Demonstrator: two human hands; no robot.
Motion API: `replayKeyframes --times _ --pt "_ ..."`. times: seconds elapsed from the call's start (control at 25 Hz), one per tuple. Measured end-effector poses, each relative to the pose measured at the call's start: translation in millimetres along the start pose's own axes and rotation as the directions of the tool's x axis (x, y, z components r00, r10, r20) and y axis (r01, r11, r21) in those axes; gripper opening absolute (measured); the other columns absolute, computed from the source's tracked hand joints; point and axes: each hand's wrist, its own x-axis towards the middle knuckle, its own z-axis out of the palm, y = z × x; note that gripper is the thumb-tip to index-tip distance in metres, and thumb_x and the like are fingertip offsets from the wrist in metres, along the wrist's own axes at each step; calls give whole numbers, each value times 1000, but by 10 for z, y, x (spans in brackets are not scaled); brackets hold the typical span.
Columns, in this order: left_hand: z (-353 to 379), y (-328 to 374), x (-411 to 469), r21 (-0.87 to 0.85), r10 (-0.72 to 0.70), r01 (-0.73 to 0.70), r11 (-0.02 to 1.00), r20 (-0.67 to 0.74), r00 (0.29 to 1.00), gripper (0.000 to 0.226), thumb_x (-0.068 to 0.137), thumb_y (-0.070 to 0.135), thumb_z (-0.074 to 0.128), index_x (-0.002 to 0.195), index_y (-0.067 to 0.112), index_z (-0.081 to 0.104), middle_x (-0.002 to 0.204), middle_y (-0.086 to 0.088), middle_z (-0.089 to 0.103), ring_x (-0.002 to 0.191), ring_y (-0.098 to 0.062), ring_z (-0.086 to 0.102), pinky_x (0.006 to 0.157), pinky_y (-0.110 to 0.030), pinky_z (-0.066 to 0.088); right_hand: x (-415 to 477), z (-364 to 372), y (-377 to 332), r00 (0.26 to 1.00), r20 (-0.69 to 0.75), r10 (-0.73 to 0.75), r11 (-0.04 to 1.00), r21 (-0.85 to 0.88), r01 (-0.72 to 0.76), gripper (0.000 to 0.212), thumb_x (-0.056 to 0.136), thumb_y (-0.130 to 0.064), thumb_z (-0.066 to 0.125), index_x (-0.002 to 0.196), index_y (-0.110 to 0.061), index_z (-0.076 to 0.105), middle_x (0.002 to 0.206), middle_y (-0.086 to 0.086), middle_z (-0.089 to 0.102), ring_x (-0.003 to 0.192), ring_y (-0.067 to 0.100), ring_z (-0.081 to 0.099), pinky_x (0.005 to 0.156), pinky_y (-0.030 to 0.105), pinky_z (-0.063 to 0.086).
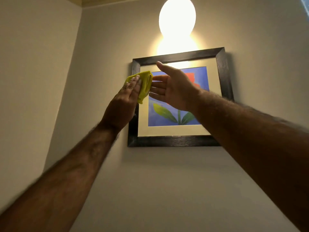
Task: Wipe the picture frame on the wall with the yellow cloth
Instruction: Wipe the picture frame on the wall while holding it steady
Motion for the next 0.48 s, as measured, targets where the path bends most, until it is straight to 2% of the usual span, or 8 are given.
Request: replayKeyframes --times 0.08,0.12,0.16,0.2,0.28,0.32,0.4,0.48 --pt "216 -37 96 36 -19 19 999 4 1000 52 96 -5 53 146 -9 42 151 -29 45 139 -43 47 117 -50 38 51 -211 28 997 -70 -45 989 -145 35 73 95 -58 53 144 -4 49 143 15 59 130 30 59 111 45 47" --pt "324 -69 109 51 -39 38 998 26 999 51 95 -7 49 146 -9 41 151 -30 44 141 -43 45 118 -52 36 70 -344 71 987 -114 -112 936 -346 67 73 94 -60 52 145 -8 49 147 14 57 132 30 56 113 46 44" --pt "426 -98 97 51 -65 63 997 57 996 52 94 -10 45 146 -10 40 152 -31 43 142 -44 43 120 -54 34 91 -524 120 964 -157 -217 783 -617 75 73 95 -60 50 147 -10 49 150 14 54 136 31 52 115 44 40" --pt "524 -118 69 34 -90 87 996 87 992 53 92 -12 43 145 -11 41 151 -32 43 142 -46 42 120 -55 32 105 -761 172 916 -180 -358 511 -859 31 73 97 -58 47 152 -10 44 156 14 47 143 31 45 118 41 35" --pt "691 -130 -8 -32 -105 110 993 132 986 54 89 -17 41 143 -14 42 149 -34 43 140 -51 41 118 -59 32 38 -1257 269 785 -100 -611 -8 -991 -132 77 99 -55 43 159 -7 30 167 16 28 156 29 23 125 42 20" --pt "770 -119 -38 -73 -108 121 990 153 982 55 87 -18 41 142 -15 42 150 -35 42 141 -52 40 118 -60 32 -10 -1493 314 752 -74 -655 -116 -973 -197 81 99 -55 42 160 -6 24 170 16 20 158 29 15 127 44 15" --pt "877 -108 -89 -155 -134 162 974 180 974 57 90 -8 43 146 -13 37 155 -33 35 146 -49 33 121 -59 28 -97 -1884 431 743 -100 -662 -182 -940 -289 88 98 -59 41 162 -5 15 172 14 10 160 27 7 128 46 9" --pt "951 -118 -124 -192 -167 205 960 199 966 64 99 27 39 153 -7 28 163 -25 25 153 -39 22 125 -53 20 -145 -2139 556 753 -148 -642 -177 -926 -332 94 95 -66 37 163 -6 12 173 11 6 160 25 5 128 46 9"
